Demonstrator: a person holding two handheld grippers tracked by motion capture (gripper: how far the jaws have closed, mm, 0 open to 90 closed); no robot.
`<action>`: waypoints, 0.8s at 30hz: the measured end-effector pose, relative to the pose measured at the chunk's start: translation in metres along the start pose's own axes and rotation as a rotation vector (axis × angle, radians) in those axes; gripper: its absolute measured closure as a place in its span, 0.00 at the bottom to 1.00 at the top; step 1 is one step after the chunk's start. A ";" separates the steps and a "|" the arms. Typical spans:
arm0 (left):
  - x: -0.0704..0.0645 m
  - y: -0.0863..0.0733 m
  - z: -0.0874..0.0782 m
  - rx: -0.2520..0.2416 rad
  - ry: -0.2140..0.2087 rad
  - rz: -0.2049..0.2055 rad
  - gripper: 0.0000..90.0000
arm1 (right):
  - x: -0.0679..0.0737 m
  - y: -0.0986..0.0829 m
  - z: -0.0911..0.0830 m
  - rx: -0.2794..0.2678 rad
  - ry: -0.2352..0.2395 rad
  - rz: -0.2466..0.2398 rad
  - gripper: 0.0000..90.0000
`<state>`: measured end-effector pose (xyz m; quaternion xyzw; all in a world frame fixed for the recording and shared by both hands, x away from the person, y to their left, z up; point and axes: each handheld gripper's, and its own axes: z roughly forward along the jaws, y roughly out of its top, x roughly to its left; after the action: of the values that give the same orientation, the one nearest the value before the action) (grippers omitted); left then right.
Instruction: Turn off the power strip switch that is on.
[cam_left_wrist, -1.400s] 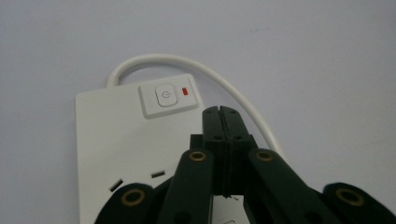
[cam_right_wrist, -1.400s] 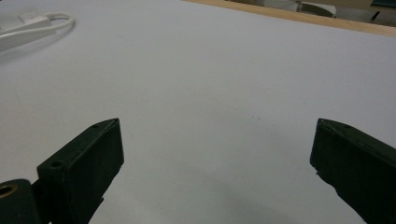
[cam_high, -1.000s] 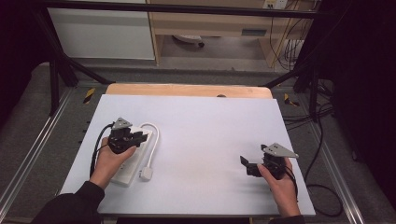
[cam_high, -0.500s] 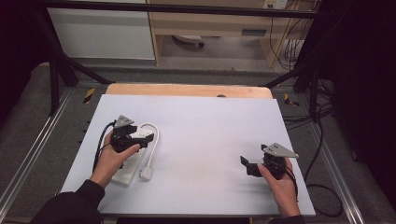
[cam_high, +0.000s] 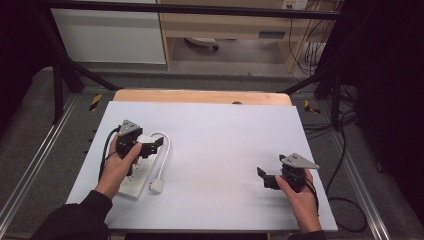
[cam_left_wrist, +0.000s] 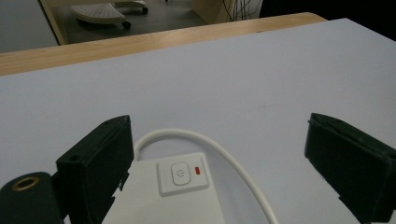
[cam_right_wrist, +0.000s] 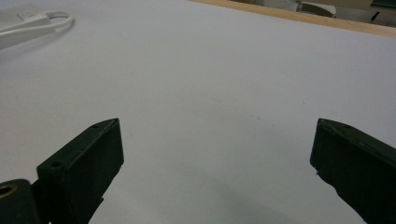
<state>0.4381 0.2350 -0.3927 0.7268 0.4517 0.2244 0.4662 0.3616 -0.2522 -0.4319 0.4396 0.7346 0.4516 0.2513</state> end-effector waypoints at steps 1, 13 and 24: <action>0.001 0.001 -0.001 -0.004 -0.004 -0.005 0.09 | 0.000 0.000 0.000 0.000 0.000 -0.002 0.03; 0.011 0.009 -0.017 -0.014 0.000 -0.044 0.08 | 0.000 0.000 -0.001 -0.002 -0.002 -0.002 0.03; 0.017 0.019 -0.032 -0.027 -0.005 -0.038 0.08 | -0.001 0.000 -0.001 -0.002 -0.004 0.001 0.03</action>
<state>0.4307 0.2621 -0.3623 0.7123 0.4611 0.2199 0.4812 0.3615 -0.2530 -0.4315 0.4405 0.7336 0.4515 0.2530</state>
